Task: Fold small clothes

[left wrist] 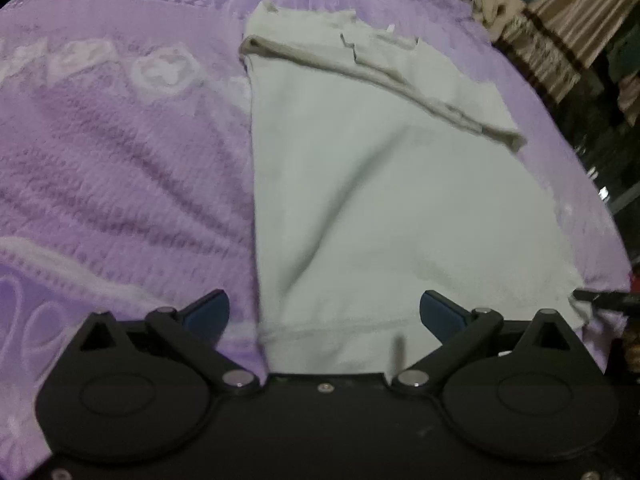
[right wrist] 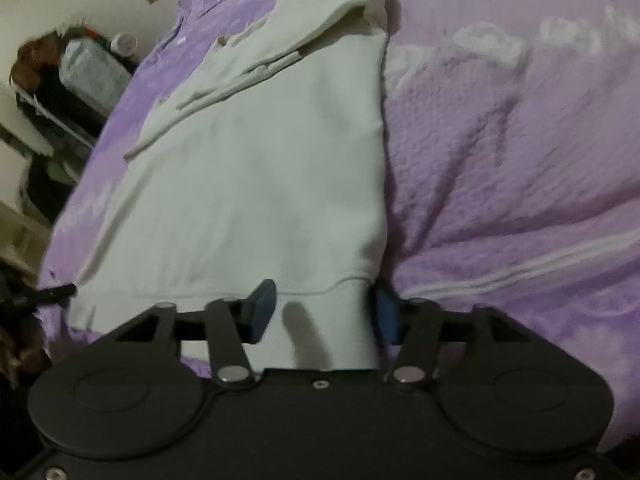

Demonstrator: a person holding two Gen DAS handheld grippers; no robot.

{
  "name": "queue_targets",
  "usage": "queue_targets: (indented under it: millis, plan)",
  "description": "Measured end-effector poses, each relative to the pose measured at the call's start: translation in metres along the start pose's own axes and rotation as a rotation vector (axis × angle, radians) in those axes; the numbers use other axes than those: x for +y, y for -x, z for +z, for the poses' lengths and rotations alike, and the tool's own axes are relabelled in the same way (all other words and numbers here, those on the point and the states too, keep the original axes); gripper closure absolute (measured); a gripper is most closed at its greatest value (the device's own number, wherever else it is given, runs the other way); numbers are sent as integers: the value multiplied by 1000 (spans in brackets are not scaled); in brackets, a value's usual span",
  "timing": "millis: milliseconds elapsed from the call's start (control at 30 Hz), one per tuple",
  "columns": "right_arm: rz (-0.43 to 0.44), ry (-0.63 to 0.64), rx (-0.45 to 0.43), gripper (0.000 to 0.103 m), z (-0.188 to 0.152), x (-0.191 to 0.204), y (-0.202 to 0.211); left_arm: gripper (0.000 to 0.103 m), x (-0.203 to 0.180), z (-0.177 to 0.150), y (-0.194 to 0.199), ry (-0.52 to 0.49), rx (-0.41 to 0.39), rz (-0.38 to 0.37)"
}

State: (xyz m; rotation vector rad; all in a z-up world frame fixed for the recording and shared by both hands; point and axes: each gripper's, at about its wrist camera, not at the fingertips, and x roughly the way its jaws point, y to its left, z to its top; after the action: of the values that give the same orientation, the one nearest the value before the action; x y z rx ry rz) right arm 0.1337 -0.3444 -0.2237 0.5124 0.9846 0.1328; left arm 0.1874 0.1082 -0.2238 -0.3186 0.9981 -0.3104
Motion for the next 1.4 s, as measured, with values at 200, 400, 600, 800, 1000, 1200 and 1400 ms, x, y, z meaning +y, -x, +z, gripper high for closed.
queue_targets:
  millis: [200,400,600,800,1000,1200,1400]
  plan:
    - [-27,25,-10,98,4,10,0,102,-10,12,-17,-41,107,35]
    - [7,16,-68,99,1,12,36,102,-12,13,13,-1,-8,25]
    - [30,19,-123,99,5,22,69,102,-12,16,64,23,-84,-19]
    - [25,23,-90,99,-4,25,94,102,-21,6,89,9,-52,-16]
    - [-3,-39,-57,99,-30,12,96,102,-11,-26,68,56,70,5]
    - [-71,-42,6,97,-39,2,62,89,1,-37,38,76,120,54]
    - [-68,-55,27,93,-41,-7,58,32,3,-43,39,107,112,30]
